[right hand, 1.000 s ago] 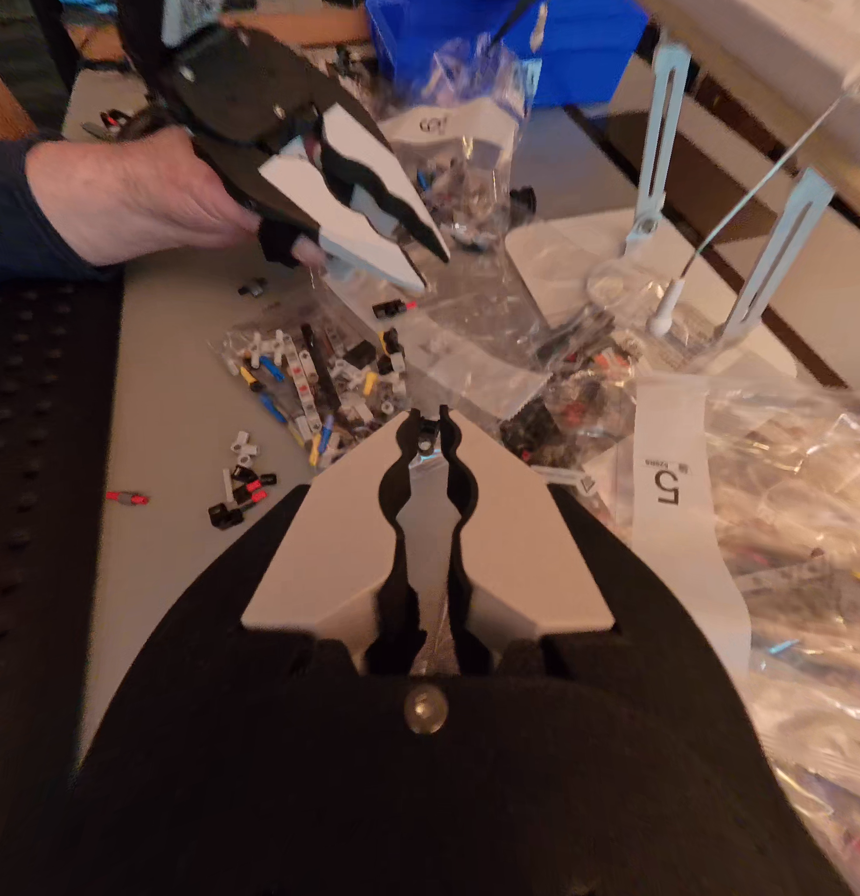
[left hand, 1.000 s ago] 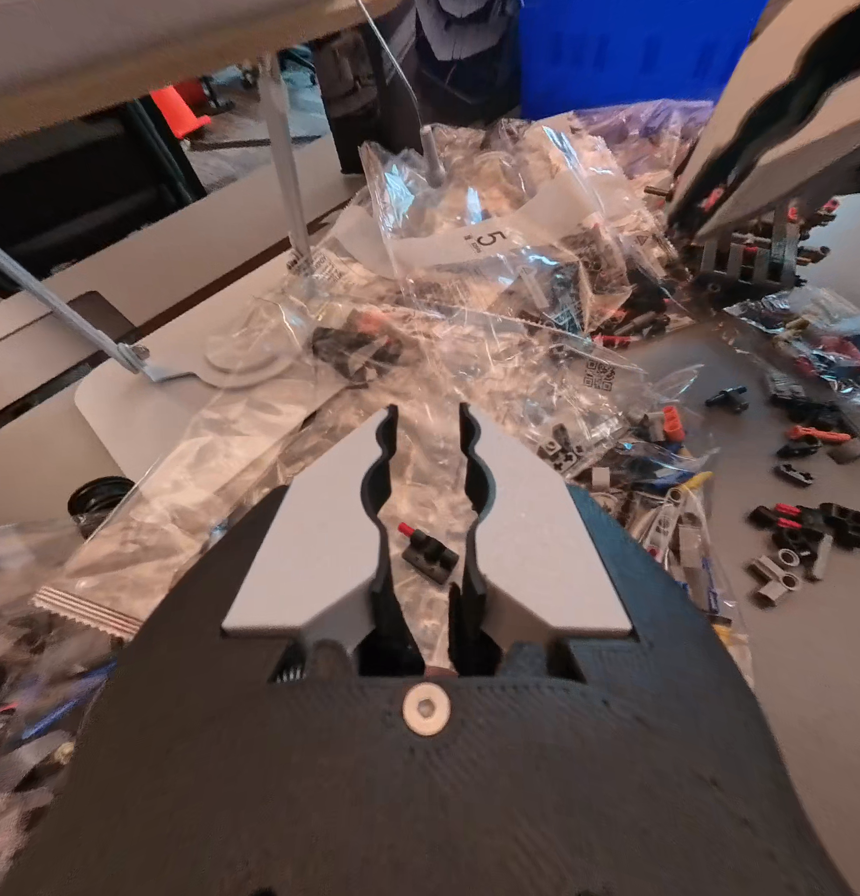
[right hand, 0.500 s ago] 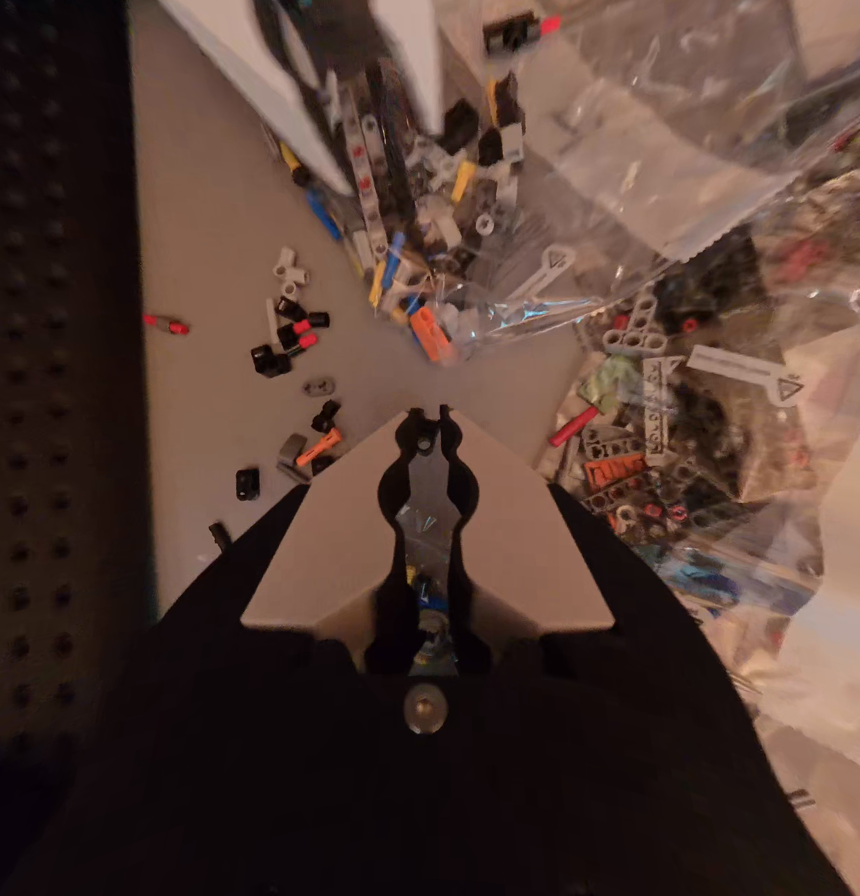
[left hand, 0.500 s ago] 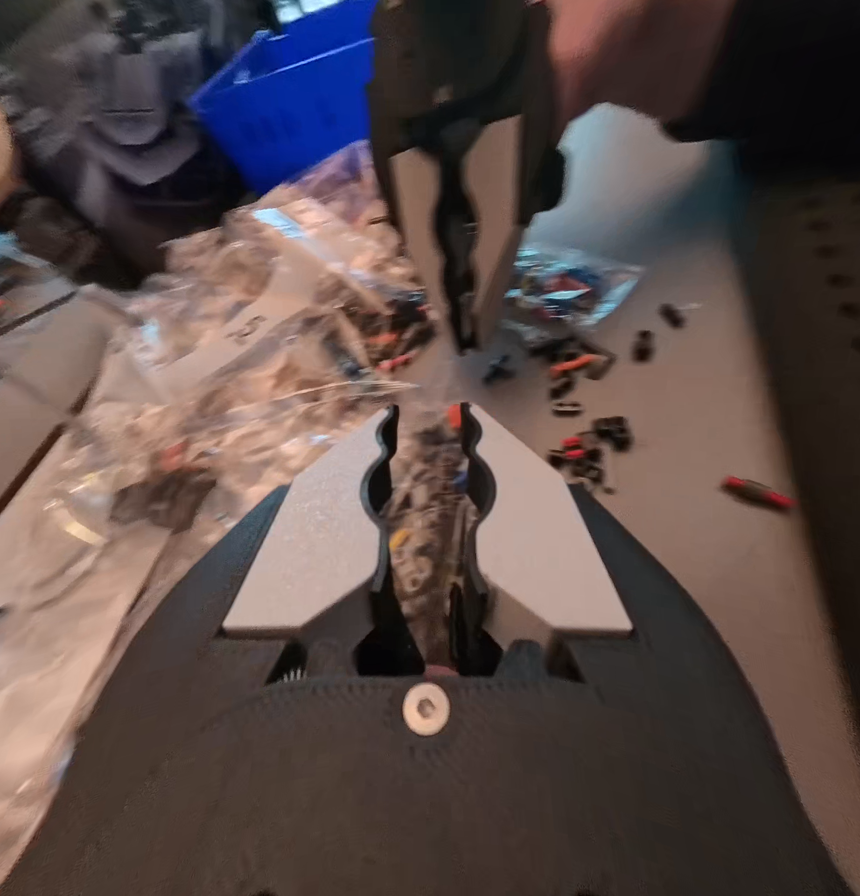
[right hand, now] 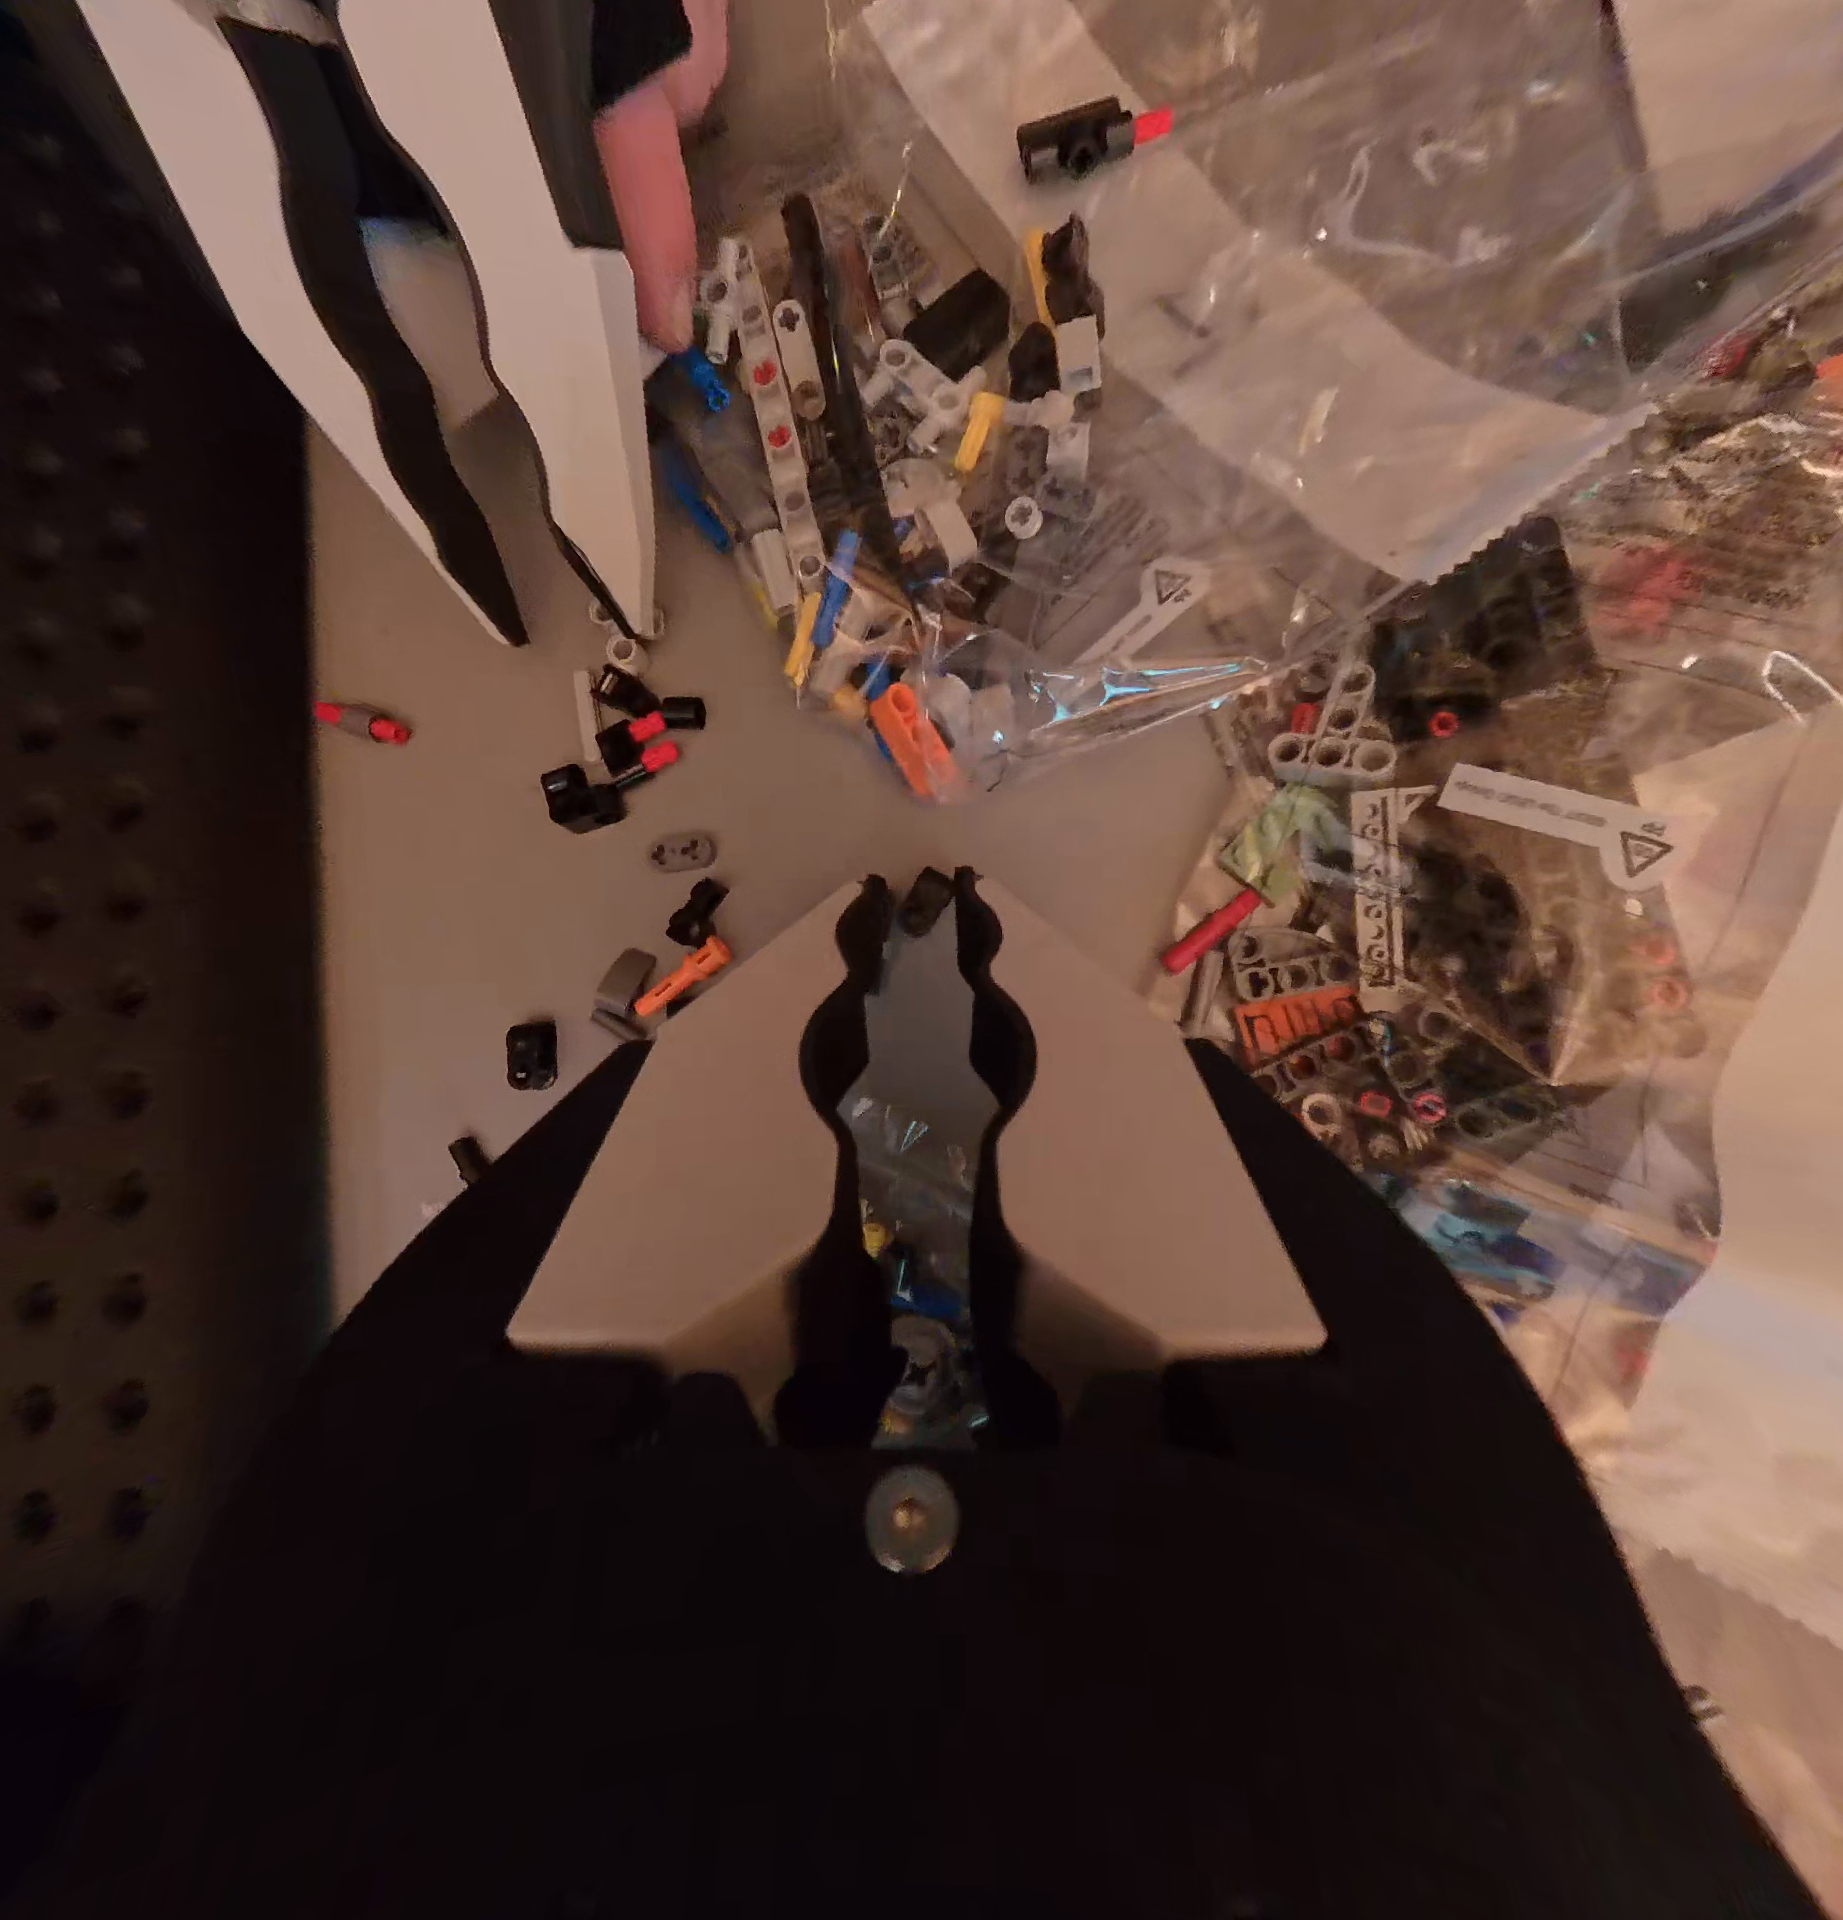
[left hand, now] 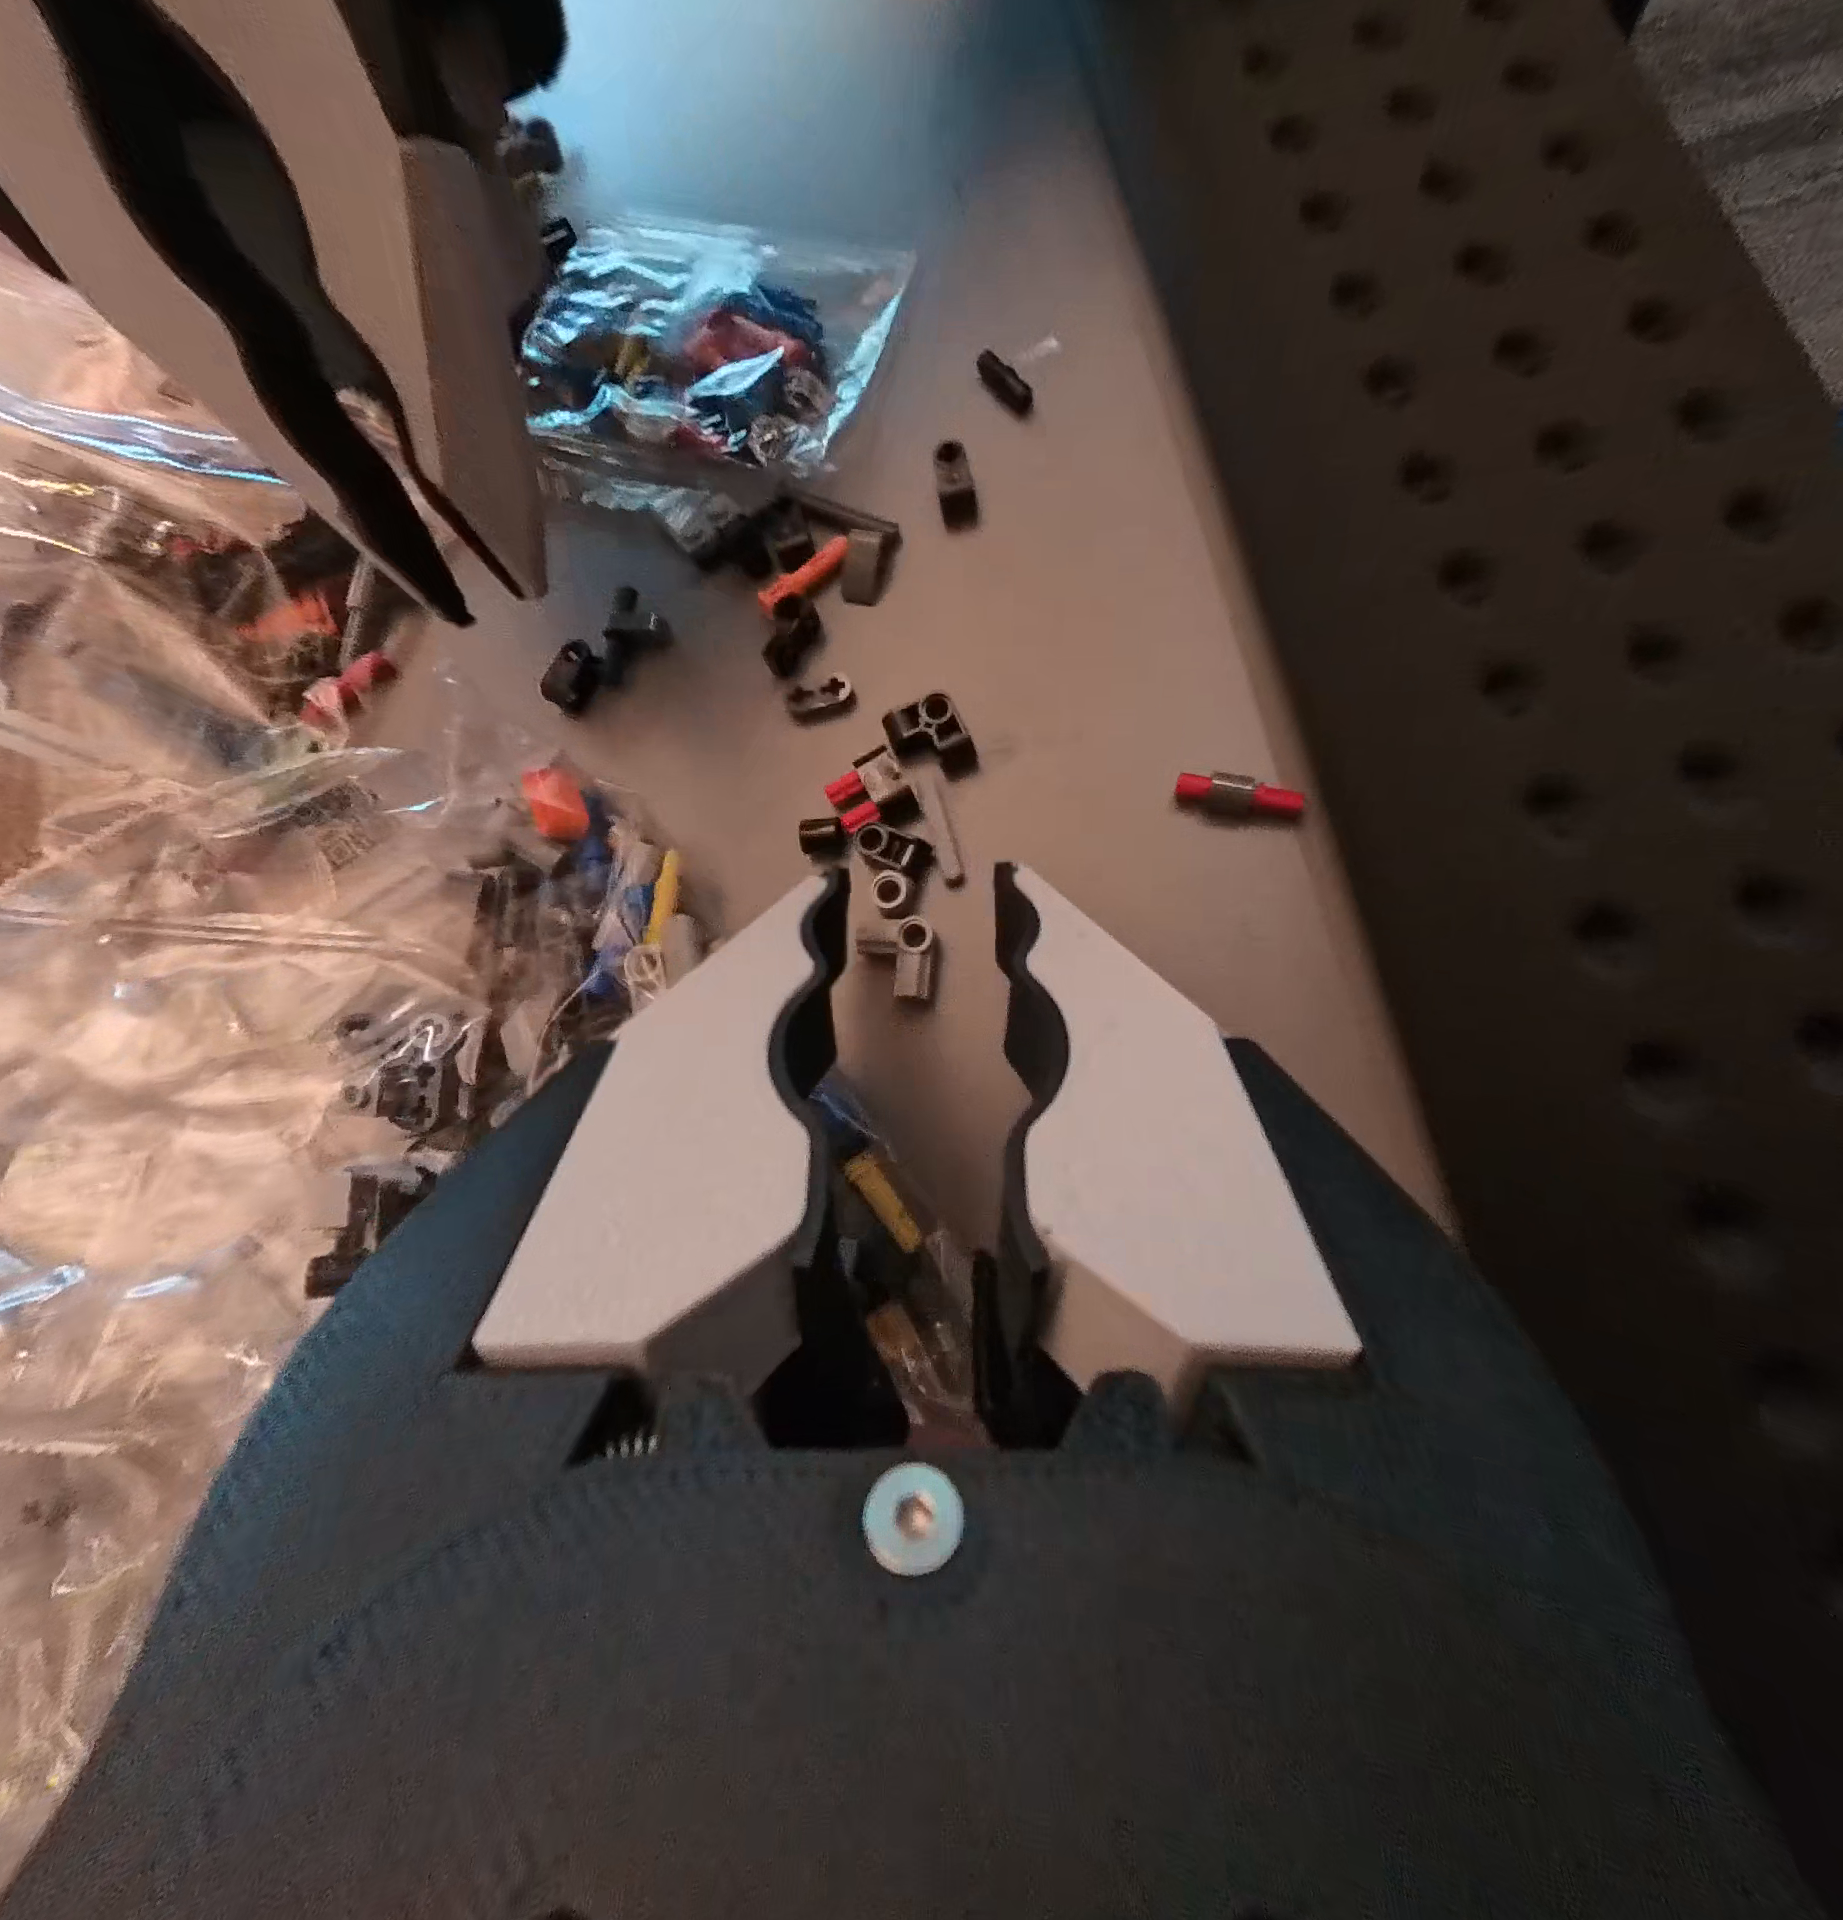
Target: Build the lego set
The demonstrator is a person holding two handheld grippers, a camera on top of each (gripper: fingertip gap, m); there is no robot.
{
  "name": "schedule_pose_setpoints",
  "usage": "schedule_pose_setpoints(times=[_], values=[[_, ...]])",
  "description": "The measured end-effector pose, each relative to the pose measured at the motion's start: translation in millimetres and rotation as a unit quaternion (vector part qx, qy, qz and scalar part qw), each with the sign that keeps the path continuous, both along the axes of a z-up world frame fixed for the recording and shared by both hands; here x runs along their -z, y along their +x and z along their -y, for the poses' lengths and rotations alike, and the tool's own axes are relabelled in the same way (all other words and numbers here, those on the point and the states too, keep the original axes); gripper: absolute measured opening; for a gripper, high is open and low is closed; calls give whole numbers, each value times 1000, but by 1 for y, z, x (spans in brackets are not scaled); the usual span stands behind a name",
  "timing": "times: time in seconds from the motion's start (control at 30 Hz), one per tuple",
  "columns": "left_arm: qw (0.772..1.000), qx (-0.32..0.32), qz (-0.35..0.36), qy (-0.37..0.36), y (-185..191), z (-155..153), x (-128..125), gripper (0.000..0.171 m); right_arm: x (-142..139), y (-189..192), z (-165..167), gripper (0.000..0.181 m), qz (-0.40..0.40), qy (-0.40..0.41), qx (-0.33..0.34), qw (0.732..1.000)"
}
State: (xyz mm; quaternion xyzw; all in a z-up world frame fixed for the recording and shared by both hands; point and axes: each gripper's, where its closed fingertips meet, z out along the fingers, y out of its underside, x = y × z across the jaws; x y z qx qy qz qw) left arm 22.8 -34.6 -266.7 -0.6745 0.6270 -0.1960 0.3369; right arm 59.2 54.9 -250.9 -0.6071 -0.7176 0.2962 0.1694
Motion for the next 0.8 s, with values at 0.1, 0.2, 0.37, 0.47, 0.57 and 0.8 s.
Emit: schedule_pose_setpoints(times=[0.1,0.2,0.37,0.47,0.57,0.8], values=[[1000,1,-13,0,0,1,5,25,3,-1,2,10,4,6,-6,1000],[1000,-1,-28,-2,-1,1,11,14,3,-3,3,9,2,11,-11,1000],[999,-10,-34,1,-3,-3,12,5,-5,-5,6,6,-17,11,-19,1000],[999,-17,-28,11,-4,-7,9,4,-7,-6,8,6,-25,12,-25,999],[999,-25,-6,22,-1,-12,1,4,-8,-6,11,6,-25,13,-32,999],[997,-36,-11,61,15,-24,1,4,-12,-7,7,7,-35,17,-21,999]])
